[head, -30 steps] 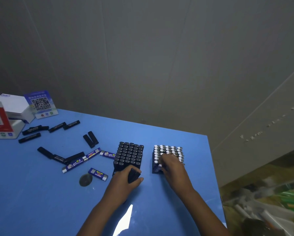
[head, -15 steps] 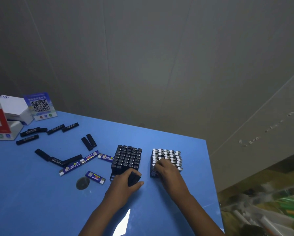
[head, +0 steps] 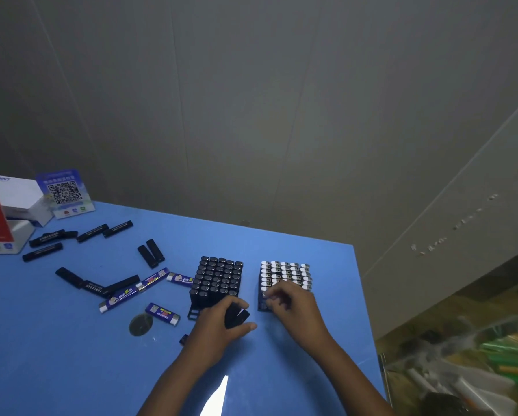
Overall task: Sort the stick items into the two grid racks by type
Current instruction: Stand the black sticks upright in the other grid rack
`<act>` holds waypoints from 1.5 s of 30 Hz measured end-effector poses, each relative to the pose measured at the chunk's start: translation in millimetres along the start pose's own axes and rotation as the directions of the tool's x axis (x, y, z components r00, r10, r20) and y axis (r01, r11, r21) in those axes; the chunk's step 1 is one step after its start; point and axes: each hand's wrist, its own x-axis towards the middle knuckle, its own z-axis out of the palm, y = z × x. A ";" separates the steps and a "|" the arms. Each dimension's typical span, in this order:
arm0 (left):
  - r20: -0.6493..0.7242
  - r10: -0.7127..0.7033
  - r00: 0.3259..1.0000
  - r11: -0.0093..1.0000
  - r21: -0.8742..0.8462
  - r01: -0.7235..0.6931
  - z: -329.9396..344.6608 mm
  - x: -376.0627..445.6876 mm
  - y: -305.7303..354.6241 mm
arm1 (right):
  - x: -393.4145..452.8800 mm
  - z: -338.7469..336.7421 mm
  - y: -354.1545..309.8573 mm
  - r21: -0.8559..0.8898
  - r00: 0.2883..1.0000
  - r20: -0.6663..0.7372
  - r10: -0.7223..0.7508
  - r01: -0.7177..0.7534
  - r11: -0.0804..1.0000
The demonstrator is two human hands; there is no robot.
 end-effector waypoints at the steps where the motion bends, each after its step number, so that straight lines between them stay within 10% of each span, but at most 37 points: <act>1: 0.001 0.002 1.000 1.000 0.002 -0.002 0.9 -0.3 -0.3 | -3.1 -2.2 -8.2 0.124 0.998 0.040 0.055 -0.060 0.990; 15: 0.079 0.033 0.996 0.999 -0.037 -0.030 24.7 -50.4 30.6 | -56.9 -32.5 -36.3 0.246 0.945 0.328 0.018 -0.103 0.964; 28: -0.144 -0.065 0.987 0.997 -0.049 0.059 -12.1 -113.1 -1.8 | -85.9 -44.2 -30.8 0.537 0.957 0.227 0.180 -0.277 0.797; 45: -0.030 0.021 0.999 1.000 0.021 -0.021 -124.7 -97.7 -41.3 | -71.7 47.1 -103.0 0.337 0.960 0.281 0.015 -0.114 0.935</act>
